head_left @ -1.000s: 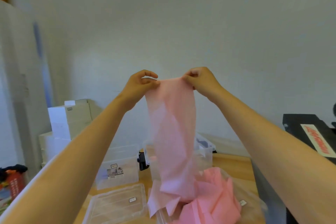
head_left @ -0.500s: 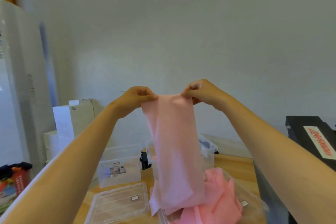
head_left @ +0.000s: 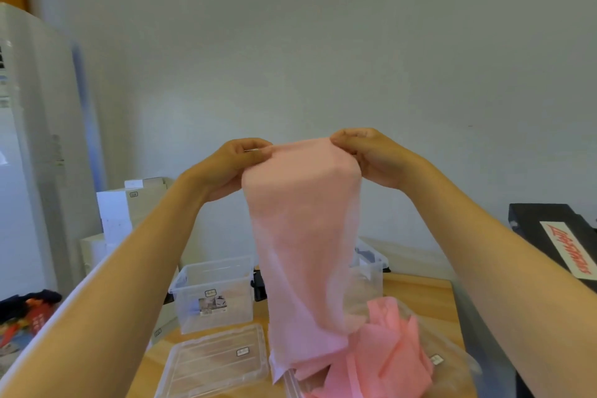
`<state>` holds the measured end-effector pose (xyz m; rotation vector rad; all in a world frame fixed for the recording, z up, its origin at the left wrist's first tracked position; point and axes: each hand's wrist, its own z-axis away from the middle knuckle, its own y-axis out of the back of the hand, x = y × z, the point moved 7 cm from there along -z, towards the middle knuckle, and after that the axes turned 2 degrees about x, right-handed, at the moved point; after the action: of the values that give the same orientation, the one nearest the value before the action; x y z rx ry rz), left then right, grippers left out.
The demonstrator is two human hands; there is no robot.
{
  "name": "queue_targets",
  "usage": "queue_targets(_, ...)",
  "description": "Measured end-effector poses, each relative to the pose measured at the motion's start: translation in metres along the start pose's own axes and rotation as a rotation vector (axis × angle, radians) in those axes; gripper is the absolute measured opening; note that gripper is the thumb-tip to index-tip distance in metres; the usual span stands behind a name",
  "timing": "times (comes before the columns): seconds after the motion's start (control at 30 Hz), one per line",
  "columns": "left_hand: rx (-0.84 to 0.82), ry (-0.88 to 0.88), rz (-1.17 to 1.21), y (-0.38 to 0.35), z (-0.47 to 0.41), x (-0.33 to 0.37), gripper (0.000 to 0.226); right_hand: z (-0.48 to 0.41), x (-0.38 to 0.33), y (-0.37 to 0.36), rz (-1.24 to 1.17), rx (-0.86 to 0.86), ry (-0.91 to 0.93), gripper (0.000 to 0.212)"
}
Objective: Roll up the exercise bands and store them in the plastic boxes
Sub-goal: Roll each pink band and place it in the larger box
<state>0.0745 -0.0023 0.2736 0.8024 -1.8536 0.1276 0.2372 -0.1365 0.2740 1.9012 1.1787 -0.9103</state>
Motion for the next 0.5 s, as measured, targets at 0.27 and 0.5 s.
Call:
queue_targets(0.27,0.063,0.093,-0.290,0.010,-0.023,-0.054,0.006,-0.012,0.058,0.018,0.292,0.112,-0.156,0.012)
queue_targets(0.5,0.296,-0.029,-0.521,0.002,-0.043,-0.104,0.016,-0.027,0.113,0.020,0.652,0.380,-0.032,0.013)
